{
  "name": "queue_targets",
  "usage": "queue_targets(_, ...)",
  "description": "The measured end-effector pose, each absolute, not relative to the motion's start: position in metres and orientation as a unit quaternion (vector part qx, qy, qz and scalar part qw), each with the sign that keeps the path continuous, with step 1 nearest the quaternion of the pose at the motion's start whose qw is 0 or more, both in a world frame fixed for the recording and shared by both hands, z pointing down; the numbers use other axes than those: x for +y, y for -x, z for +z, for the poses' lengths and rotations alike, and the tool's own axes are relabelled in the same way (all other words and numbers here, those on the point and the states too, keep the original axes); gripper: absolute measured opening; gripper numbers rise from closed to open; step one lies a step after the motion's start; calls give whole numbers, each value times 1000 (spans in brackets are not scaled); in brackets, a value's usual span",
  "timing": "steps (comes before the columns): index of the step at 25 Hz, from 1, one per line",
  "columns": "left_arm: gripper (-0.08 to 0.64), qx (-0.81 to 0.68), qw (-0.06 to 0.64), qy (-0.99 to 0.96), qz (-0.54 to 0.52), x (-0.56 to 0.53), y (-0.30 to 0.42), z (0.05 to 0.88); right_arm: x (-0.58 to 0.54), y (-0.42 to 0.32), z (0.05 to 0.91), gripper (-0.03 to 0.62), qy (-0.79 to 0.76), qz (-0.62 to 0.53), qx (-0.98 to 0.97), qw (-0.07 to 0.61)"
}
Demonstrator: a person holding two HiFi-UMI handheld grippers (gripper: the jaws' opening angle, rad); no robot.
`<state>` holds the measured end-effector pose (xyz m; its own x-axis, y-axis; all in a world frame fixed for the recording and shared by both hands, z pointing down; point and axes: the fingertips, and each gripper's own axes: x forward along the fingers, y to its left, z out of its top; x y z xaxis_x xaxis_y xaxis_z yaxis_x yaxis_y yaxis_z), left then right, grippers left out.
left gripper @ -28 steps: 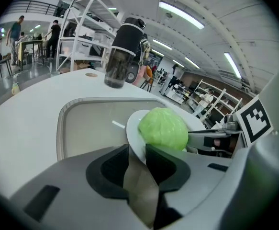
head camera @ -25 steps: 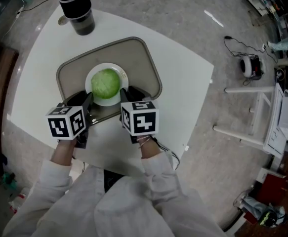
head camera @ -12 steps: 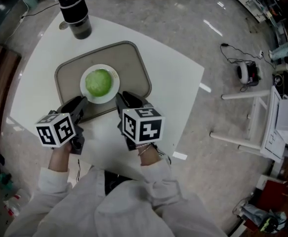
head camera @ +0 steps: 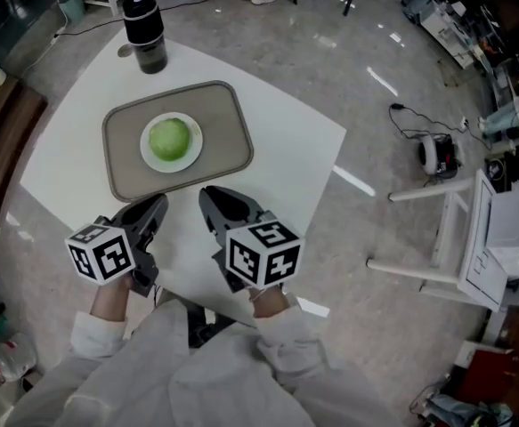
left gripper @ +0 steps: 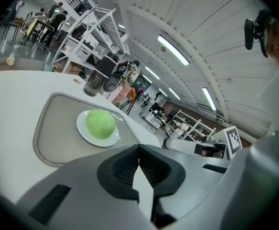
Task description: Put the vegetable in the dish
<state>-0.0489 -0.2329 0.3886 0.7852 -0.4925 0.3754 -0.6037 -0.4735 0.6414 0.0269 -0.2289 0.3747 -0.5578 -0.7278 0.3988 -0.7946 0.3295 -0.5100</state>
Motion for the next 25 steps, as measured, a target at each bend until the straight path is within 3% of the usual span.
queue_targets(12, 9, -315, 394, -862, 40, -123, 4, 373, -147, -37, 356, 15, -420, 287, -859, 46)
queue_targets(25, 9, -361, 390, -845, 55, -84, 22, 374, -104, -38, 363, 14, -401, 284, -869, 59)
